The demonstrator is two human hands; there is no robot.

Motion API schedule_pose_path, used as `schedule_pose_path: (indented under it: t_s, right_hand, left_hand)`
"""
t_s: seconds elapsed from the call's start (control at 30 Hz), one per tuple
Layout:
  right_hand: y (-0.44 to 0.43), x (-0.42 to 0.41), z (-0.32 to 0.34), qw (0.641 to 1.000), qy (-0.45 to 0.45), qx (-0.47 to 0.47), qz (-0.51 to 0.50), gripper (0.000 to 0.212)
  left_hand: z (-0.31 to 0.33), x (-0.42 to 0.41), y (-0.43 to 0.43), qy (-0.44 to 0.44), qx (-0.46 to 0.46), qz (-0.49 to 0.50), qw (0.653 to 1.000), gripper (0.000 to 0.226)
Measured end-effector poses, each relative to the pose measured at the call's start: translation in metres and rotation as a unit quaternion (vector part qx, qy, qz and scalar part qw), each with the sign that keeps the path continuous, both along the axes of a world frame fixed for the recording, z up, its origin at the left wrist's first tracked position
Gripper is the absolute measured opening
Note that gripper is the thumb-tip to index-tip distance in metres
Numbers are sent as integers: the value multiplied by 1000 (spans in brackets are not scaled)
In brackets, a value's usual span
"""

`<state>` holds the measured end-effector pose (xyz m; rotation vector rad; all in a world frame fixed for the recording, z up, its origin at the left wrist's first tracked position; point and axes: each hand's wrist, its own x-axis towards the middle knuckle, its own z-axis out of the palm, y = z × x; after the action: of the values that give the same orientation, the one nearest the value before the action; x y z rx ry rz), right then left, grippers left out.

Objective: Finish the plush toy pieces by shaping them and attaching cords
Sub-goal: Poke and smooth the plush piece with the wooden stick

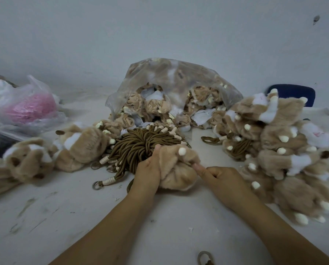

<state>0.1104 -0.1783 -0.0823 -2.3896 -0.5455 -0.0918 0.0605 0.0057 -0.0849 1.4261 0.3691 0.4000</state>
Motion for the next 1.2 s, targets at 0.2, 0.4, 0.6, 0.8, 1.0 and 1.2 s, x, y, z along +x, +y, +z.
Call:
schedule_pose_path:
  t_s: [0.2,0.4,0.6,0.8,1.0,1.2]
  right_hand:
    - [-1,0,2,999,-23,-30,-7,72]
    - [-5,3,4,997,-45,-64,-9,74]
    - [-11,5,4,996,-64,-59,13,78]
    - [-7,0,0,996,-6,75,50,77]
    - [1,-1,-5,994,21,99,28,79]
    - [-4,3,0,998,-12,56,22,82]
  left_hand:
    - [0,-4,-3,-92,45,-8,995,40]
    - [-1,-2,-1,-109,107,26,988,7]
    - [3,-7,-1,-165,231,53,957,17]
    - [9,-14,-12,-169,177,-63,967,15]
    - [6,-13,-16,-127,89,-100,983,26]
    - [5,-11,-13,-142,68,-42,987,41]
